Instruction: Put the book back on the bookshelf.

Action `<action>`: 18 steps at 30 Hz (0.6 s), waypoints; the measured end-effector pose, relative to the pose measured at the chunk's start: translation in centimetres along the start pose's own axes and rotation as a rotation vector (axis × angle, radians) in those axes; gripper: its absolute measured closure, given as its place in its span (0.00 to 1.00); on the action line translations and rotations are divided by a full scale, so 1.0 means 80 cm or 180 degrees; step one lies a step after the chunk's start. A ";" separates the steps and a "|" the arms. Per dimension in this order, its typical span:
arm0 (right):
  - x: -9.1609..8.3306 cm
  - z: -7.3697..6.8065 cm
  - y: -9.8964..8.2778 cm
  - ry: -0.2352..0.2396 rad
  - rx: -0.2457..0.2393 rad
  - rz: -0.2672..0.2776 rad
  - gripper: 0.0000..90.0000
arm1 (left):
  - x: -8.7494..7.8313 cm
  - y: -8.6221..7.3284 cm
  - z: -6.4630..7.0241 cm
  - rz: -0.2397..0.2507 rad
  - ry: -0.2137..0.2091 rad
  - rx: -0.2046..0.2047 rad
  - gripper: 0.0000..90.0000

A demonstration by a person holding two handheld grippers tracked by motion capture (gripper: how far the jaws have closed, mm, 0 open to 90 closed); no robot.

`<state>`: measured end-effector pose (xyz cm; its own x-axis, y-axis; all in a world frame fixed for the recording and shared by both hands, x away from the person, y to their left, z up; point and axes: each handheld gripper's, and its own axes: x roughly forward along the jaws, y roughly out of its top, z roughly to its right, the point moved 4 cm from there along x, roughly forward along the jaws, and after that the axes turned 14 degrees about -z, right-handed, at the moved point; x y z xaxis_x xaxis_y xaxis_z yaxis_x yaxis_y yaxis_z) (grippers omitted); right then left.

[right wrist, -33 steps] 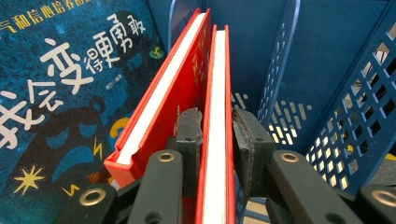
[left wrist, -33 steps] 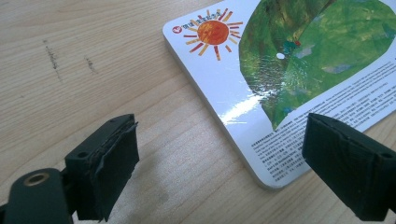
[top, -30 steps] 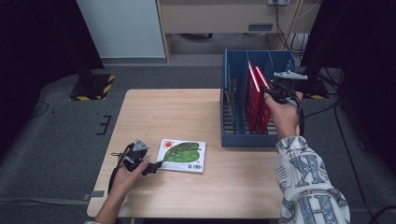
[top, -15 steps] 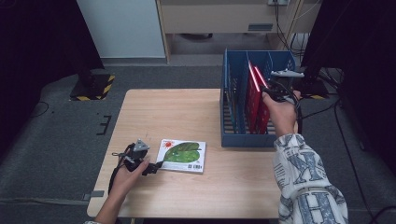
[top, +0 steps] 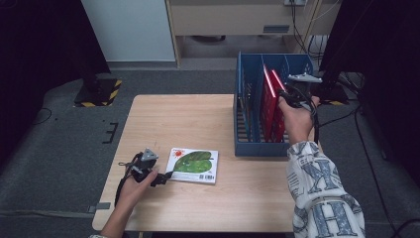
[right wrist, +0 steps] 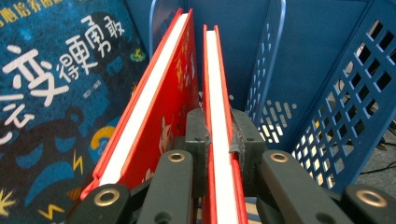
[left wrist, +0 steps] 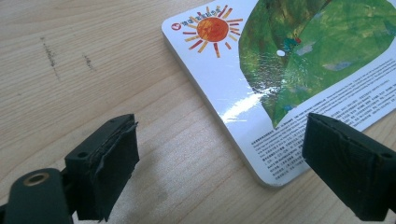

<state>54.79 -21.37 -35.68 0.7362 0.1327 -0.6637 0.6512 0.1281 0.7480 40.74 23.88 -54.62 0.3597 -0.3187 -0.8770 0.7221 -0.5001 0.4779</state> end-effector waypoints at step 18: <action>0.021 0.003 0.031 -0.0117 0.0062 0.0148 0.88 | -0.001 0.001 0.000 0.0035 -0.0009 -0.0006 0.11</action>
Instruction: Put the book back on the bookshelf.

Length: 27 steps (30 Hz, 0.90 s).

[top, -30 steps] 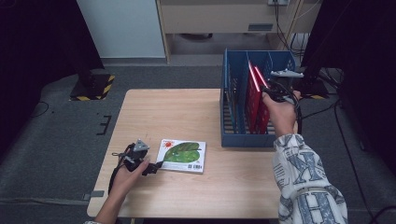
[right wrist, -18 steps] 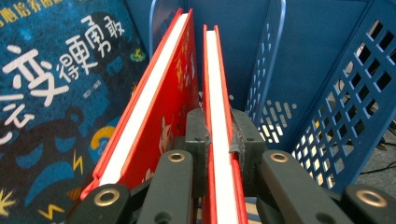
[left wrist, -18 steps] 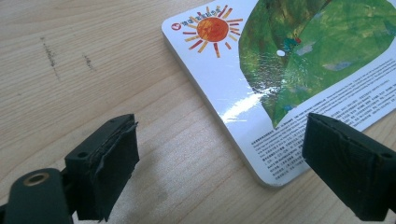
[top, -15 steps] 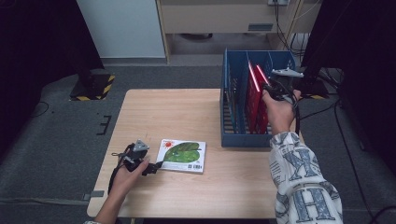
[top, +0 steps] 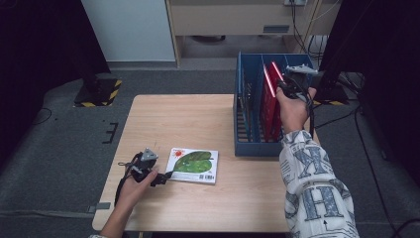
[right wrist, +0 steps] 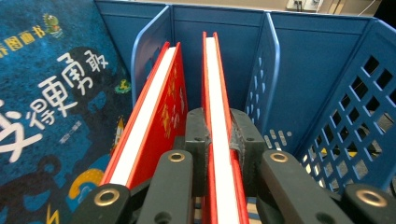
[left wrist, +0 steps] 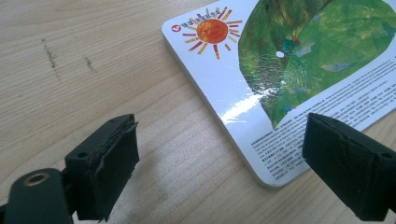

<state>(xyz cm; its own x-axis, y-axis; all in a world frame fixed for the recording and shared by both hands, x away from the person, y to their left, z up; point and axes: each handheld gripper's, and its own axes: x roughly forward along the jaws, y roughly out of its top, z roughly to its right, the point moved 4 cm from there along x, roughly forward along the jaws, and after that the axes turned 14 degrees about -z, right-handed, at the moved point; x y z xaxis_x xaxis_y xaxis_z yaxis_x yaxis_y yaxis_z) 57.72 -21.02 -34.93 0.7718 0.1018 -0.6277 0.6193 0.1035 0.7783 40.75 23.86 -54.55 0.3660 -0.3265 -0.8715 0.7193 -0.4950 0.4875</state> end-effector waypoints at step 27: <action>0.017 -0.006 -0.003 0.0015 -0.0053 -0.0053 0.87 | 0.000 0.001 0.001 -0.0010 0.0002 0.0020 0.11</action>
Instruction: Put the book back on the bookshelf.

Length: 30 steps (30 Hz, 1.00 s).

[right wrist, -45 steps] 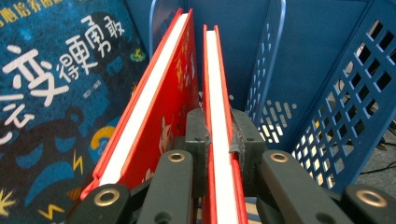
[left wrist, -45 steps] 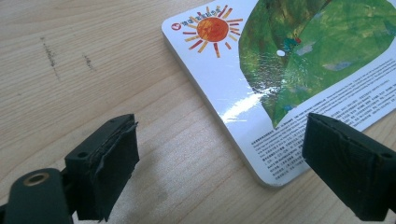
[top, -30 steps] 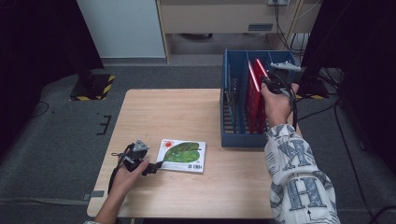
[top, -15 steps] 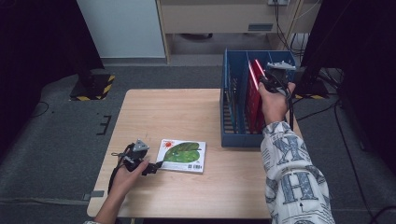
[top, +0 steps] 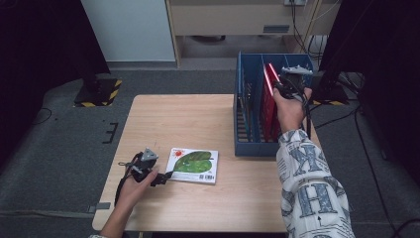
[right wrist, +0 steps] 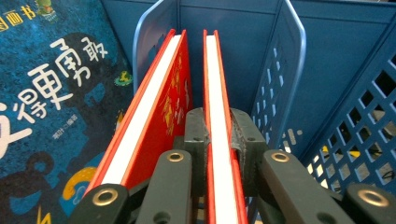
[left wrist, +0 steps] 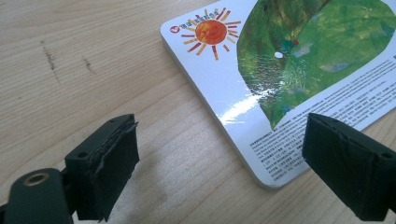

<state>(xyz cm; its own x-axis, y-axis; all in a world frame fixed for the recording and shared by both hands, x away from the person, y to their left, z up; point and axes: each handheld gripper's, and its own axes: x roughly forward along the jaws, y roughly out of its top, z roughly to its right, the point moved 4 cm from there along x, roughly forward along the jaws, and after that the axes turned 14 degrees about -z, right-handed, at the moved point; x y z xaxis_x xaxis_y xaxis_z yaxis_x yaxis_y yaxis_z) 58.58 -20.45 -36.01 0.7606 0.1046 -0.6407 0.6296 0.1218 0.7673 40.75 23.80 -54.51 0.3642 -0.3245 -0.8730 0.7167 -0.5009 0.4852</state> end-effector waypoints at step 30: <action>-0.060 -0.013 0.005 0.0436 0.0034 0.0350 0.65 | 0.001 0.000 0.001 -0.0038 0.0027 0.0027 0.11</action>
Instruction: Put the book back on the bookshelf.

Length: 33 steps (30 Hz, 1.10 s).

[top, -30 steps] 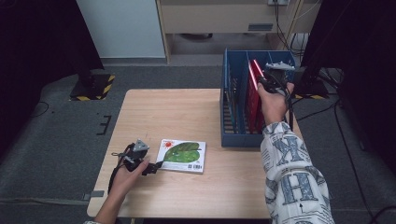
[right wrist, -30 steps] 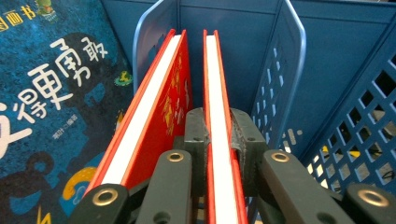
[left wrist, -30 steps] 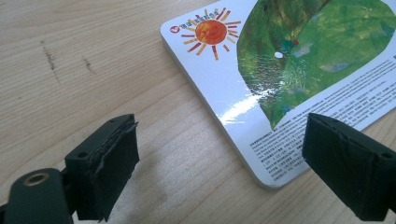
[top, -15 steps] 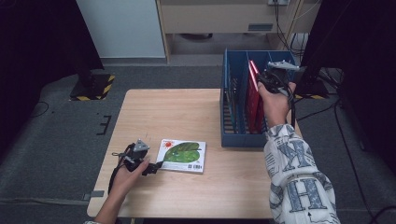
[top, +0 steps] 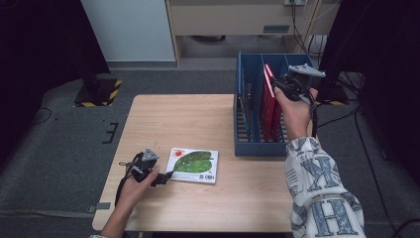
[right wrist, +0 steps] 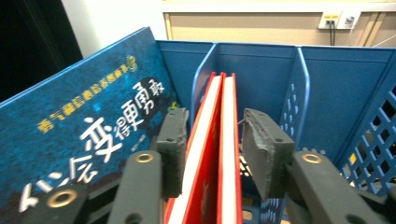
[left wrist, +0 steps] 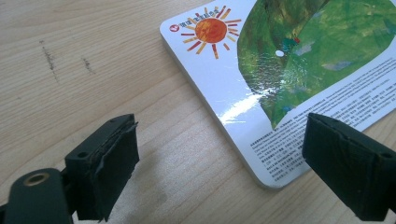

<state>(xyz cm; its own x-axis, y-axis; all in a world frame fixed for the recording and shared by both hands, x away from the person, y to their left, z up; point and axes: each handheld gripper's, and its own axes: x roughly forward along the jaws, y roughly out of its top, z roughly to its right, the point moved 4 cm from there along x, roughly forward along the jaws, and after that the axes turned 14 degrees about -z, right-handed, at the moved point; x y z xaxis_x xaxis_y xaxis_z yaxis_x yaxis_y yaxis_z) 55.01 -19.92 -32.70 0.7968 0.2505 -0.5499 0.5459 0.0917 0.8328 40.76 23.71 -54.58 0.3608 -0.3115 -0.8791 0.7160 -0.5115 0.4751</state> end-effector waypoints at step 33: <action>-0.019 -0.009 -0.044 0.0291 -0.0106 -0.0069 0.10 | 0.002 -0.001 0.000 -0.0022 0.0022 0.0004 0.11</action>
<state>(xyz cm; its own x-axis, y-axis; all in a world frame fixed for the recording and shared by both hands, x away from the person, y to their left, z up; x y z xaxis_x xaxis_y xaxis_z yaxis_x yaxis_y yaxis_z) 51.65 -19.93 -34.75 0.7571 0.3350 -0.5609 0.5527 0.1296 0.8233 40.73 23.68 -54.75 0.3600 -0.3023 -0.8826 0.7177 -0.5147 0.4690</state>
